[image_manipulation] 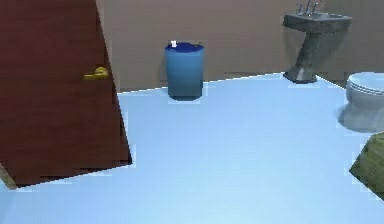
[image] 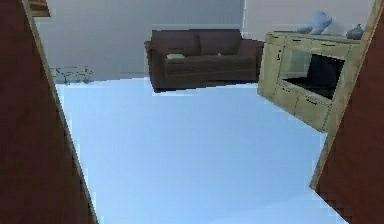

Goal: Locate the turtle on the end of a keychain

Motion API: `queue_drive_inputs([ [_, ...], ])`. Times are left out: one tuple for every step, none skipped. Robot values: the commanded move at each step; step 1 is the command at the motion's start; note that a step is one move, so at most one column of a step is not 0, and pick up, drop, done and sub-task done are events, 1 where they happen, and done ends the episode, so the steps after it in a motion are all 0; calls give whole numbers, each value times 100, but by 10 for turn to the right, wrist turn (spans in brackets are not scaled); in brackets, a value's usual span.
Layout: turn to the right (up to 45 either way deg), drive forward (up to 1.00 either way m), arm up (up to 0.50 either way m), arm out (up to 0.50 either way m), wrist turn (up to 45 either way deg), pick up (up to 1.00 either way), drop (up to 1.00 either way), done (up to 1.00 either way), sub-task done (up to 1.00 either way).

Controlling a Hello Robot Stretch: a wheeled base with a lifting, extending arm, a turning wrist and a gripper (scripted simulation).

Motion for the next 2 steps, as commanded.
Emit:
queue_drive_inputs([
  [0,100,0,0,0,0,0,0,0],
  [-60,0,0,0,0,0,0,0,0],
])
